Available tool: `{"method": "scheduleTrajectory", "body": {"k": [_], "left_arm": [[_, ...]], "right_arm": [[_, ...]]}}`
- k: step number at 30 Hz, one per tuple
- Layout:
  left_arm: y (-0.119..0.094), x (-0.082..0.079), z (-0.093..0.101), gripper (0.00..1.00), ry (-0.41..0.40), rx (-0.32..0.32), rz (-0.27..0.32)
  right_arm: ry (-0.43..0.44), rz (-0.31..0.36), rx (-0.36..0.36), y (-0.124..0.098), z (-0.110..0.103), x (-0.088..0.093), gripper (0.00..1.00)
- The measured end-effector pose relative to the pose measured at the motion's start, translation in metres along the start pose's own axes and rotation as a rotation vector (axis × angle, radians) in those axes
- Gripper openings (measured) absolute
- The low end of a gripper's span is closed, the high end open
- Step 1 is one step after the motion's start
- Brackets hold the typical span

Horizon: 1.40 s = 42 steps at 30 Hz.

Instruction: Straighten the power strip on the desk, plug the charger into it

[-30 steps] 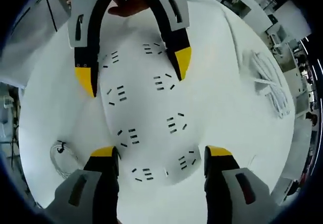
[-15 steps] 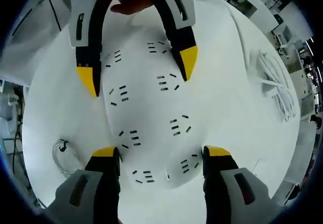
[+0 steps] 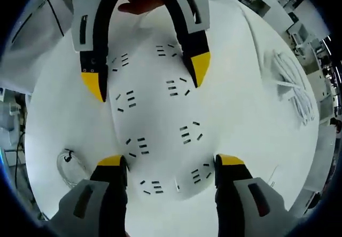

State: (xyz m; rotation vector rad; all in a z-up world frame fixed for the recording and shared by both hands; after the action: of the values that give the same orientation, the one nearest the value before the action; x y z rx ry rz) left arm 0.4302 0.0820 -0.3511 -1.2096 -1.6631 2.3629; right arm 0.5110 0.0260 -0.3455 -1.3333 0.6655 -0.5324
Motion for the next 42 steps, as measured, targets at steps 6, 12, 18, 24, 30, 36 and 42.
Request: {"method": "scheduleTrajectory", "body": {"k": [6, 12, 18, 24, 30, 36, 42], "left_arm": [[-0.001, 0.001, 0.001, 0.73, 0.018, 0.013, -0.001], [-0.001, 0.001, 0.000, 0.72, 0.045, 0.026, -0.031], [-0.001, 0.001, 0.001, 0.72, 0.059, 0.037, -0.035], [-0.001, 0.002, 0.003, 0.72, 0.095, 0.062, -0.037], [-0.001, 0.003, 0.004, 0.72, 0.132, 0.089, -0.043], [-0.001, 0.003, 0.005, 0.72, 0.157, 0.110, -0.041], [-0.001, 0.003, 0.006, 0.72, 0.179, 0.123, -0.049]], "right_arm": [[0.015, 0.009, 0.003, 0.000, -0.002, 0.000, 0.65], [0.052, 0.008, 0.007, -0.001, -0.005, 0.000, 0.65], [0.083, 0.009, 0.016, -0.001, -0.009, 0.000, 0.65], [0.127, 0.007, 0.023, -0.002, -0.016, -0.001, 0.65], [0.169, 0.005, 0.032, -0.003, -0.024, -0.002, 0.65], [0.208, 0.025, 0.048, -0.004, -0.031, -0.002, 0.65], [0.249, 0.020, 0.058, -0.004, -0.040, -0.005, 0.65]]}}
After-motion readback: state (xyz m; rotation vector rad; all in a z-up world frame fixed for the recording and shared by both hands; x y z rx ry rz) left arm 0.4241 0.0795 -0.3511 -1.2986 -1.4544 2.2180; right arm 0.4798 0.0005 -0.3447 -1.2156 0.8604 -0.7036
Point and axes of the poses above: the point that each gripper's makers call its tool centre point, and the gripper's own axes: y roughly forward along the fingers, z roughly to its right, x roughly out of its underside, the point moved 3 cm from there along -y, roughly backward along the fingers, and after that the axes turned 10 degrees about -y, right-handed, at the moved point
